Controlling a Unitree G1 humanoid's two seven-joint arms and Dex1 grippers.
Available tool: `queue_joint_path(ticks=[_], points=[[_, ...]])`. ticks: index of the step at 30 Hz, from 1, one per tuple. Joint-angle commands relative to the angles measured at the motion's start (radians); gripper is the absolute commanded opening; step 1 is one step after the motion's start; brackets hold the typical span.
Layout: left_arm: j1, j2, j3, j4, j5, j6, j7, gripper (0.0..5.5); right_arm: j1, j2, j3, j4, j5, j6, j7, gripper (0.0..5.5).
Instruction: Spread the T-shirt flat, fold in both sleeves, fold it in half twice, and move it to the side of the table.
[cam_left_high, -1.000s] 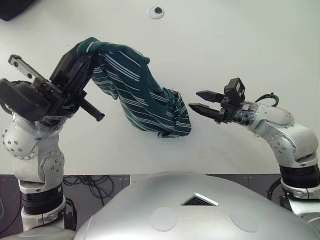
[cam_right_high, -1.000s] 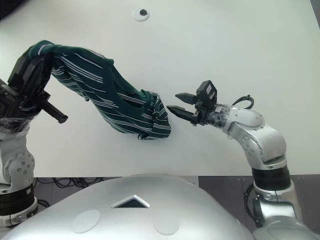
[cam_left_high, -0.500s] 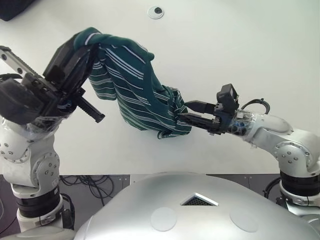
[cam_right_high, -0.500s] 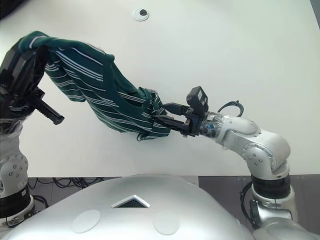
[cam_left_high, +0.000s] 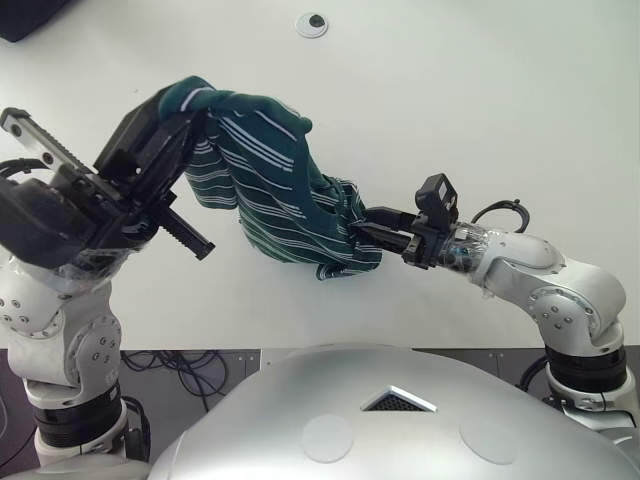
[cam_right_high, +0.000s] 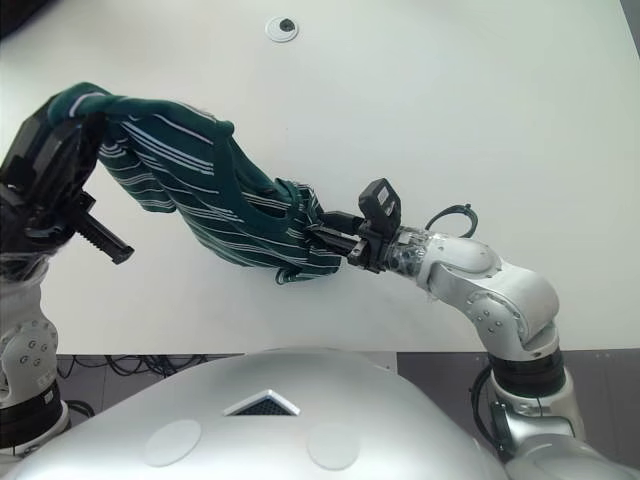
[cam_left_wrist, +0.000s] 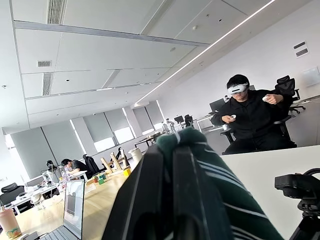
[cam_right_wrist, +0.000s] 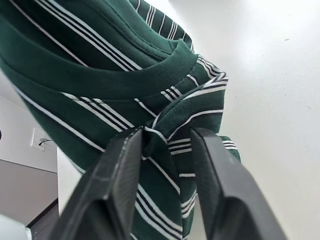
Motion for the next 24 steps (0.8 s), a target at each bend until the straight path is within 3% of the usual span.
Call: queue_joint_path(ticks=[1,7,15,19,21,24], points=[[0.008,-0.005,0.01,-0.005,0.012,-0.011,-0.011,0.0,-0.005,-0.006,-0.002,-0.008,-0.009,0.008,-0.002,0.85],[0.017,-0.008,0.019,-0.005,0.008,-0.019,-0.019,0.0,-0.001,-0.006,-0.007,-0.01,0.0,0.014,-0.001,0.02],[-0.014,-0.018,0.045,0.028,0.074,-0.036,0.013,0.0,-0.015,-0.013,-0.024,0.014,-0.059,-0.041,-0.009,0.02],[-0.199,0.051,0.019,0.203,0.362,-0.045,0.081,0.0,-0.14,-0.072,-0.05,0.158,-0.357,-0.306,-0.026,0.02],[-0.357,0.1,-0.064,0.354,0.569,-0.11,0.097,0.0,-0.22,-0.081,-0.049,0.275,-0.486,-0.44,-0.034,0.02],[-0.632,0.122,-0.164,0.626,0.709,-0.162,0.112,0.0,-0.377,-0.031,-0.041,0.485,-0.598,-0.588,-0.057,0.02]])
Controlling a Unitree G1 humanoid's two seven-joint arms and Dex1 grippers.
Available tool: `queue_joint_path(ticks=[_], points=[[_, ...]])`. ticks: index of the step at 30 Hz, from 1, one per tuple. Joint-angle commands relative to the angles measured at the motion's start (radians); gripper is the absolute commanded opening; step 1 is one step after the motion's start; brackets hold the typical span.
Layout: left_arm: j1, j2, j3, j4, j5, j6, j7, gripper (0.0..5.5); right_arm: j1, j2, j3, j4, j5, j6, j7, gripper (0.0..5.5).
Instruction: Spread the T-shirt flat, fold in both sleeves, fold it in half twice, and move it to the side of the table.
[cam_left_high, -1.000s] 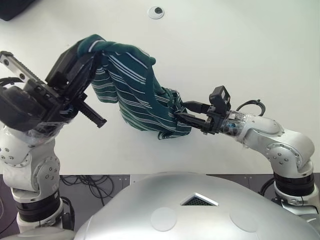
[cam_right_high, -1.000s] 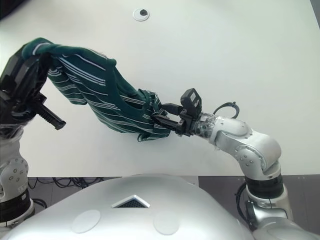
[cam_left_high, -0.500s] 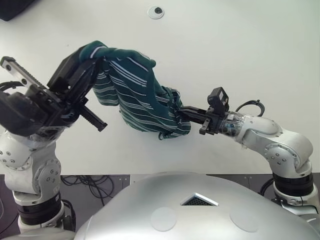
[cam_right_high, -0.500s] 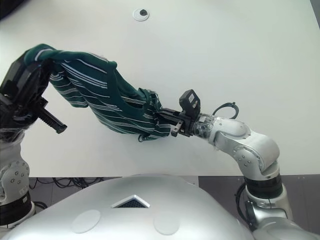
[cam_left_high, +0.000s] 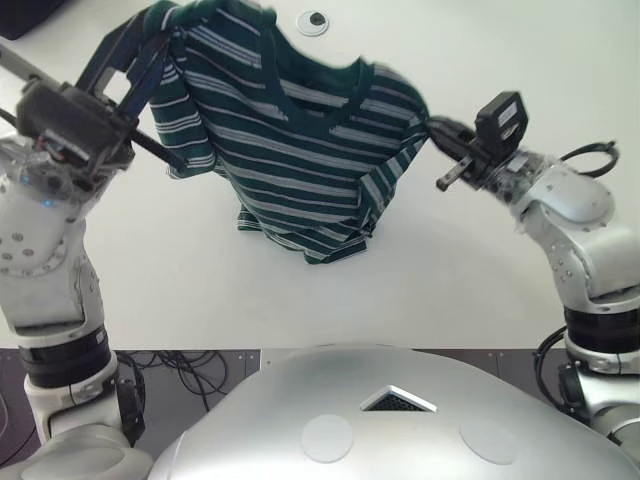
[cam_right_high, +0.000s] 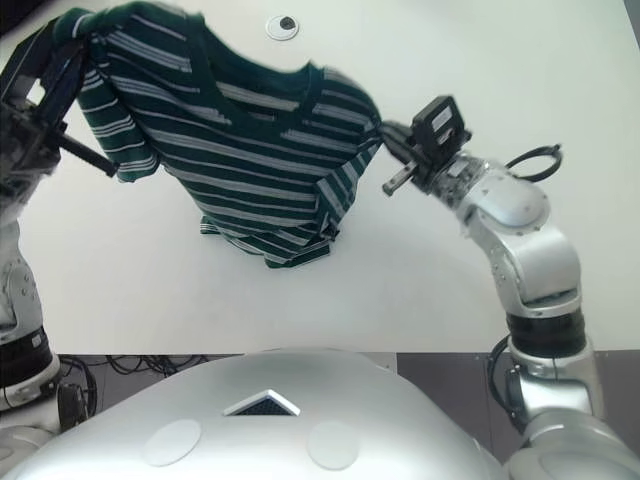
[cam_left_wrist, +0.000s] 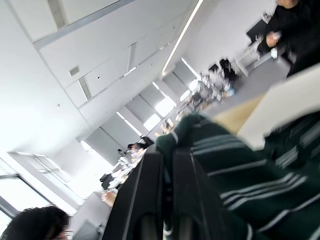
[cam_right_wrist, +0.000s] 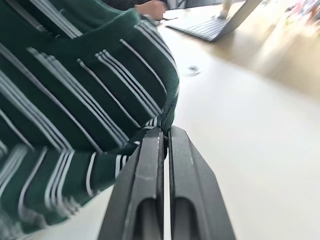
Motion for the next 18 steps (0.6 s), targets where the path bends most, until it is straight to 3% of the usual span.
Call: queue_joint_path(ticks=[1,11,18], points=[[-0.323,0.035,-0.104,0.314,0.14,-0.06,0.016,0.0,-0.201,0.065,0.004,0.246,-0.119,-0.163,-0.03,0.02],[-1.134,-0.016,-0.318,1.226,0.4,-0.305,0.149,0.0,-0.857,0.102,-0.029,0.978,-0.322,-0.494,-0.076,0.02],[-1.415,-0.077,-0.36,1.625,0.467,-0.283,0.319,0.0,-1.195,0.109,-0.045,1.425,-0.404,-0.665,-0.131,0.02]])
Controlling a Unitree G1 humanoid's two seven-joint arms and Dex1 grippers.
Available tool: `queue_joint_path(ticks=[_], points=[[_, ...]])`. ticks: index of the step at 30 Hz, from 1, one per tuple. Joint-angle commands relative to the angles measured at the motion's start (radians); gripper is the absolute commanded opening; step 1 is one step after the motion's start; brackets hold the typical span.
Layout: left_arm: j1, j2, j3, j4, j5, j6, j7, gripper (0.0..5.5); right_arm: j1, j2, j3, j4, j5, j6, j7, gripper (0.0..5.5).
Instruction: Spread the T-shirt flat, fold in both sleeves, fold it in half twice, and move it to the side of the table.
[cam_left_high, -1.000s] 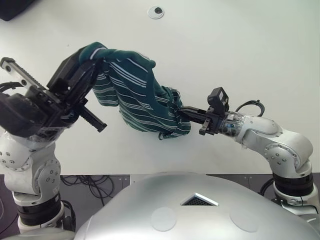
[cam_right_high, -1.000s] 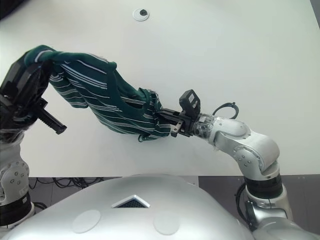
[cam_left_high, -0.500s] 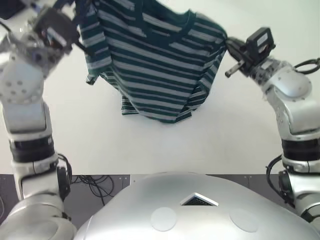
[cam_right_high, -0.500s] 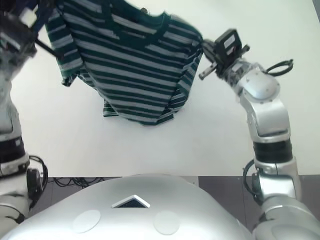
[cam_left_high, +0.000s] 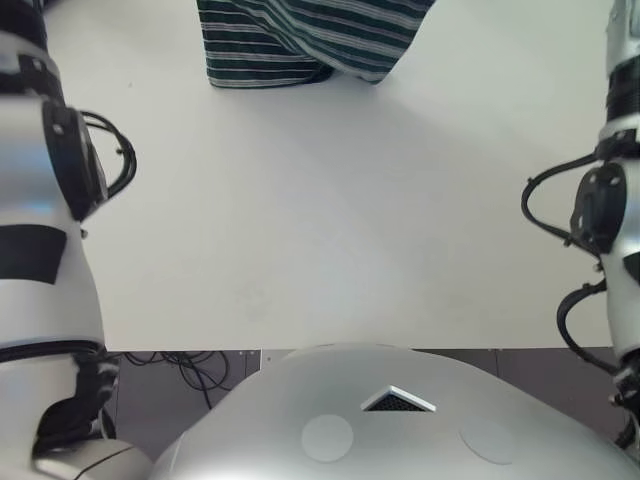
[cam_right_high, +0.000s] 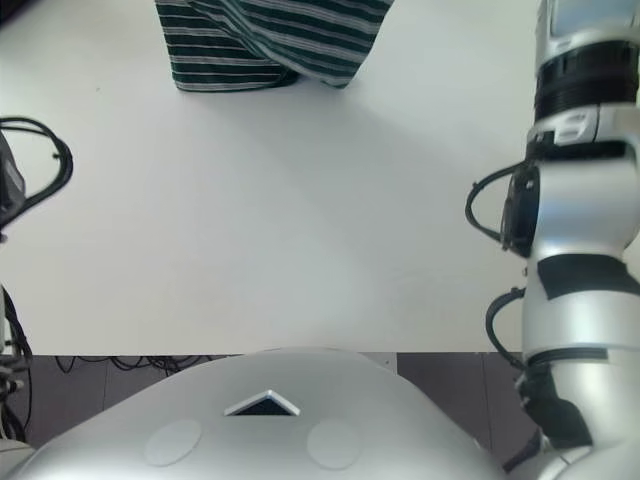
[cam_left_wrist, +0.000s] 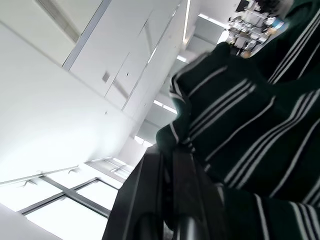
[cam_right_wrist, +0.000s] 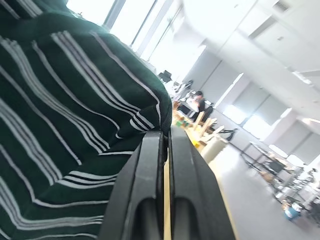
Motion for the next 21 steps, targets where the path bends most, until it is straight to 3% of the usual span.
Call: queue_joint_path(ticks=[1,9,11,14,17,21], points=[[-0.108,-0.019,0.014,0.121,-0.006,0.029,0.069,0.0,-0.156,-0.004,-0.016,0.173,-0.039,-0.077,-0.034,0.02],[-0.097,-0.019,0.087,0.149,-0.1,-0.026,0.045,0.0,-0.139,-0.034,-0.075,0.204,-0.013,-0.27,-0.004,0.02],[-0.045,-0.033,0.139,0.128,-0.184,-0.094,-0.051,0.0,-0.051,-0.048,-0.109,0.125,0.034,-0.37,0.058,0.02],[0.115,-0.061,0.246,0.002,-0.429,-0.182,-0.372,0.0,0.188,-0.06,-0.144,-0.146,0.173,-0.481,0.253,0.02],[0.603,-0.006,0.278,-0.584,-0.864,0.127,-0.774,0.0,0.656,-0.134,-0.068,-0.677,0.483,-0.405,0.588,0.02],[1.353,0.249,0.357,-1.208,-1.258,0.537,-1.127,0.0,1.208,-0.33,-0.023,-1.145,0.78,-0.117,0.863,0.02]])
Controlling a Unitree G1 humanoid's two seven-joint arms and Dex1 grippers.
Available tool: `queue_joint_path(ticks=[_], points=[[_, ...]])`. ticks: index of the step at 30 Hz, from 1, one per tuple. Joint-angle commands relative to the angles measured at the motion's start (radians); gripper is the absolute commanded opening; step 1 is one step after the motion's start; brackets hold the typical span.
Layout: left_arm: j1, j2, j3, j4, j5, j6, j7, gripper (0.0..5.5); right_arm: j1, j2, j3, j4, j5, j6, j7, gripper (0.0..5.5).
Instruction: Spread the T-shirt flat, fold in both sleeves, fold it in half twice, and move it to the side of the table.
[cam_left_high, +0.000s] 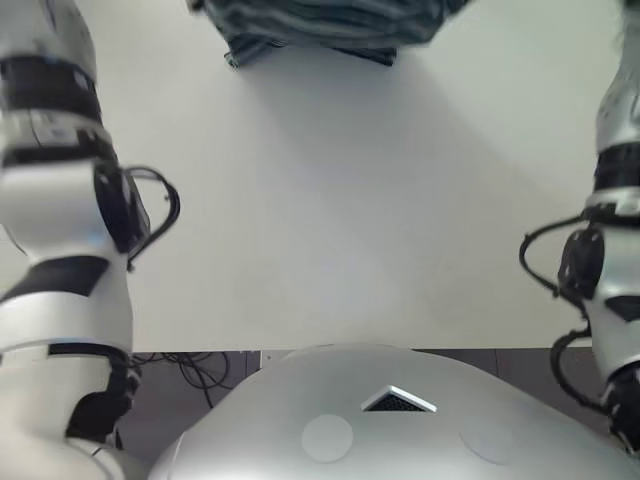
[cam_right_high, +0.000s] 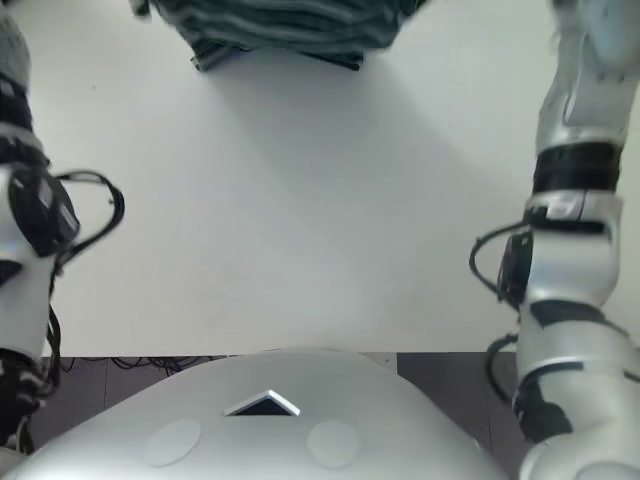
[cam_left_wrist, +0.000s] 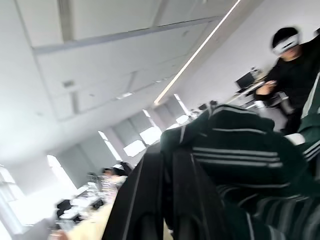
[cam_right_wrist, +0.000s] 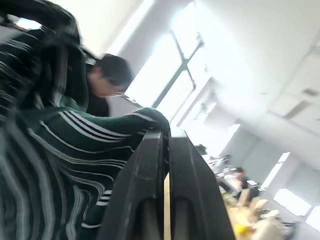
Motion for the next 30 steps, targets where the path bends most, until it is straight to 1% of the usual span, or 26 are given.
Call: queue_joint_path(ticks=[1,2,3,5,7,9,13,18,21,23,24,27,30], points=[[0.966,0.336,0.128,-0.844,-0.477,0.485,-0.529,0.0,0.692,-0.321,0.087,-0.671,0.367,0.319,0.413,0.02],[1.087,0.364,0.145,-0.898,-0.441,0.465,-0.565,0.0,0.757,-0.341,0.09,-0.676,0.328,0.319,0.433,0.02],[1.162,0.376,0.152,-0.929,-0.392,0.437,-0.571,0.0,0.795,-0.349,0.093,-0.662,0.277,0.304,0.442,0.02],[1.232,0.379,0.136,-0.941,-0.205,0.323,-0.519,0.0,0.85,-0.353,0.094,-0.622,0.172,0.259,0.448,0.02],[1.247,0.341,0.111,-0.921,0.025,0.127,-0.444,0.0,0.9,-0.355,0.089,-0.621,0.137,0.261,0.453,0.02],[1.26,0.311,0.084,-0.904,0.188,-0.039,-0.401,0.0,0.929,-0.349,0.081,-0.615,0.107,0.25,0.448,0.02],[1.246,0.331,0.052,-0.785,0.502,-0.362,-0.295,0.0,1.018,-0.33,0.067,-0.646,0.025,0.188,0.424,0.02],[1.271,0.415,0.025,-0.71,0.698,-0.537,-0.19,0.0,1.121,-0.34,0.042,-0.711,-0.04,0.179,0.396,0.02],[1.297,0.457,-0.005,-0.724,0.721,-0.535,-0.146,0.0,1.148,-0.344,0.031,-0.729,-0.048,0.206,0.385,0.02],[1.325,0.489,-0.015,-0.74,0.707,-0.482,-0.136,0.0,1.164,-0.352,0.017,-0.749,-0.022,0.257,0.382,0.02],[1.333,0.502,-0.021,-0.759,0.666,-0.435,-0.137,0.32,1.161,-0.353,0.009,-0.756,-0.014,0.272,0.382,0.27],[1.367,0.542,-0.026,-0.867,0.434,-0.24,-0.164,0.61,1.169,-0.364,-0.003,-0.762,0.007,0.296,0.415,0.64],[1.387,0.58,0.009,-0.948,0.199,-0.035,-0.209,0.96,1.204,-0.393,-0.025,-0.804,0.082,0.35,0.453,1.02]])
